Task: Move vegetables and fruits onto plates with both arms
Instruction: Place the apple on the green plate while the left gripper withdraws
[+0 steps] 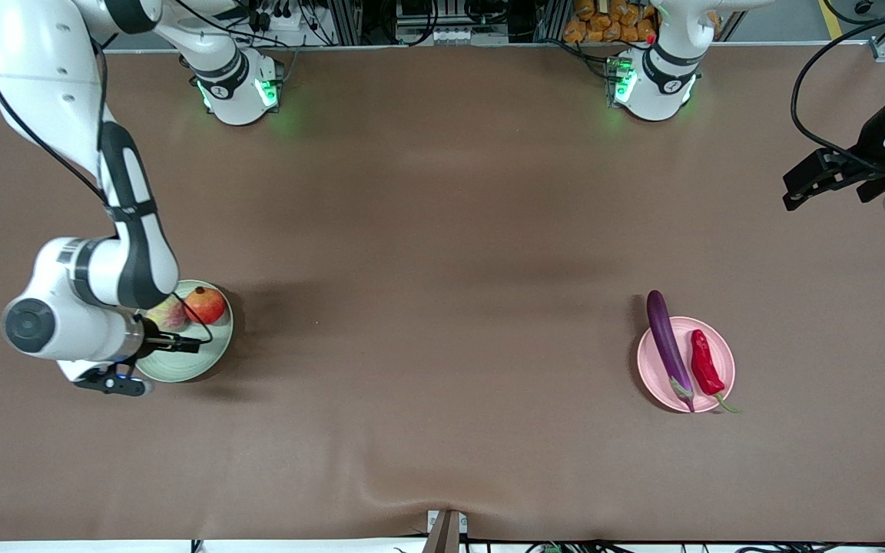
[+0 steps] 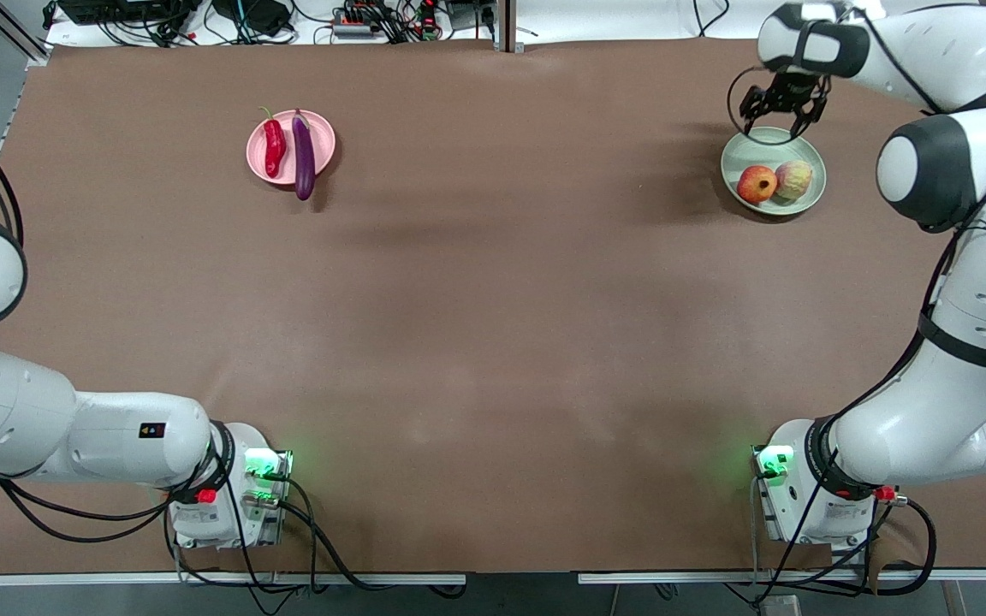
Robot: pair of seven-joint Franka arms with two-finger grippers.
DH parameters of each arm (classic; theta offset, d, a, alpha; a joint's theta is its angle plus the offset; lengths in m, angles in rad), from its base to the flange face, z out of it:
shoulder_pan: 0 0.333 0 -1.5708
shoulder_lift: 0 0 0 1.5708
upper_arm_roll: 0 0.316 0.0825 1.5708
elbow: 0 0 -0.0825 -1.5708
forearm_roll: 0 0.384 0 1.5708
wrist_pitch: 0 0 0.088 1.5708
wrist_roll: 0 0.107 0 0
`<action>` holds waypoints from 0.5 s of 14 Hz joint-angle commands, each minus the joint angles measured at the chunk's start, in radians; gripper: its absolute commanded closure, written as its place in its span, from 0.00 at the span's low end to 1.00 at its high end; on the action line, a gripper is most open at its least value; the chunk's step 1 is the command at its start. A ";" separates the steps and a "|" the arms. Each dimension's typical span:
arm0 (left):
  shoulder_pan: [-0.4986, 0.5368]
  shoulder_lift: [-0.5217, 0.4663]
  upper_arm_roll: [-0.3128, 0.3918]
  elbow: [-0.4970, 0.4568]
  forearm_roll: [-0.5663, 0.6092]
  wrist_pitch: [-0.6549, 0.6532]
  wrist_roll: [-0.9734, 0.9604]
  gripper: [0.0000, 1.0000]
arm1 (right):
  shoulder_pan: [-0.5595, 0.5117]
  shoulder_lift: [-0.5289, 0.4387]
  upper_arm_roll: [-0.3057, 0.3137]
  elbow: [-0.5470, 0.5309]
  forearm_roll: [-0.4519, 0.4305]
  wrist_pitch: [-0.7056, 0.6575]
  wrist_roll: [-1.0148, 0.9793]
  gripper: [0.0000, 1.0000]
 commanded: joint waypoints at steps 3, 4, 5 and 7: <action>0.003 -0.041 0.004 -0.015 -0.040 -0.024 0.023 0.00 | -0.029 -0.255 0.029 -0.030 -0.021 -0.176 -0.013 0.00; 0.003 -0.044 0.004 -0.016 -0.039 -0.040 0.024 0.00 | -0.036 -0.299 0.041 -0.030 -0.019 -0.228 -0.033 0.00; 0.003 -0.047 0.004 -0.015 -0.039 -0.045 0.024 0.00 | -0.064 -0.350 0.074 -0.029 -0.018 -0.280 -0.055 0.00; 0.003 -0.050 0.004 -0.011 -0.039 -0.051 0.023 0.00 | -0.122 -0.449 0.146 -0.029 -0.019 -0.376 -0.077 0.00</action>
